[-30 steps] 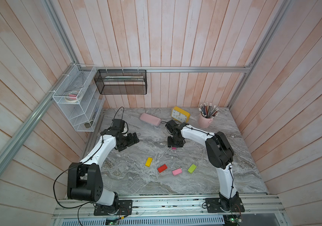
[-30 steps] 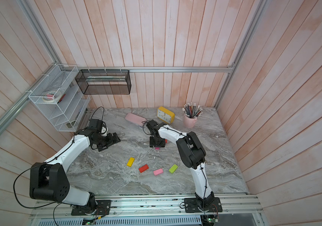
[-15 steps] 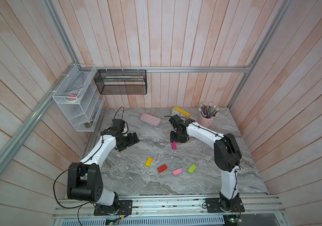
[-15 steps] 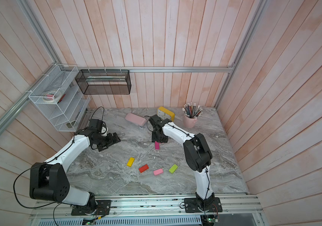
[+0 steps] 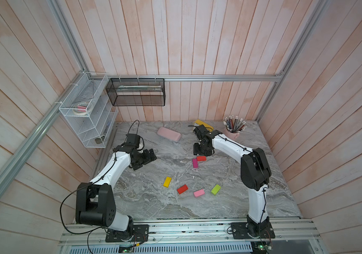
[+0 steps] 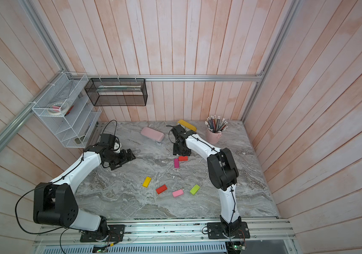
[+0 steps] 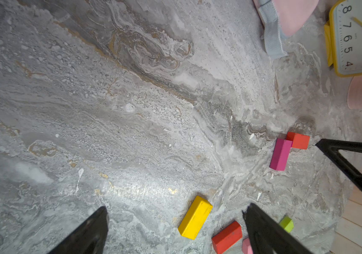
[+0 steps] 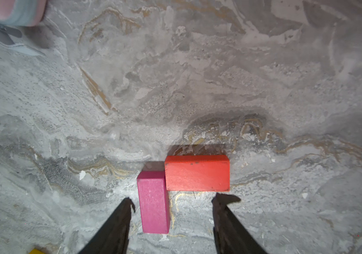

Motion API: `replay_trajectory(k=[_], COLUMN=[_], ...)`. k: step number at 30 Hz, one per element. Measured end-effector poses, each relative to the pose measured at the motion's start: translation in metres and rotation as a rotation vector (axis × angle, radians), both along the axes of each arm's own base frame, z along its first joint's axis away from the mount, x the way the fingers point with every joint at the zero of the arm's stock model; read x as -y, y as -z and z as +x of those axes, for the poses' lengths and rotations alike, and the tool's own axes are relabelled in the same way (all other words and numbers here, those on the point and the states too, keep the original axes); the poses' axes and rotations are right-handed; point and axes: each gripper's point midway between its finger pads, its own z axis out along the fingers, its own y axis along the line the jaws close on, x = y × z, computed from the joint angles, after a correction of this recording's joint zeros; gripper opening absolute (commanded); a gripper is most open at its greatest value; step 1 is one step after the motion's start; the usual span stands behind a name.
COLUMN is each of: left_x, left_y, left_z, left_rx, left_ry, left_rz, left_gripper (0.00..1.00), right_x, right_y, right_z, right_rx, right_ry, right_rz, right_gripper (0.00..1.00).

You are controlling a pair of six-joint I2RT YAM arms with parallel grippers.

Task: Assemble the number 6 with building blocks
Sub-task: Assemble the building block at the center of the board, then pick up the building block from the center of the board.

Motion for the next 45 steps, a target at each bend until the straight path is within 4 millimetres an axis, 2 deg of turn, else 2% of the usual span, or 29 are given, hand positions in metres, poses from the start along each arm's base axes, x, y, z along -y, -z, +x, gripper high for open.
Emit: replay_trajectory(k=[3,7,12,19,27,34,45], left_x=[0.001,0.001,0.001,0.000,0.001,0.001,0.002], left_y=[-0.001,0.001,0.007,0.012,0.013,0.013,0.012], left_z=[0.001,0.002,-0.002,-0.010,-0.009,-0.007,-0.006], left_rx=[0.005,0.008,-0.009,-0.026,-0.024,-0.016,-0.010], left_ry=[-0.001,-0.006,-0.012,-0.026,-0.050,-0.053,-0.052], left_rz=[-0.004,-0.008,-0.012,-0.016,-0.040,-0.043,-0.044], left_gripper=[0.98,0.98,0.98,0.98,0.98,0.98,0.98], right_x=[-0.010,-0.030,-0.051,-0.064,-0.086,-0.095,-0.092], right_y=[0.007,0.011,0.003,-0.007,-0.010,-0.005,0.006], right_z=[-0.018,-0.057,-0.101,-0.131,-0.172,-0.195,-0.204], right_rx=[-0.020,-0.057,-0.107,-0.231,-0.408,-0.496,-0.535], right_ry=[-0.060,-0.167,-0.229,-0.080,0.136,0.249,0.342], right_rz=[-0.014,-0.030,-0.010,0.101,0.256,0.266,0.245], right_gripper=[0.64,0.72,0.67,0.66,0.66,0.64,0.60])
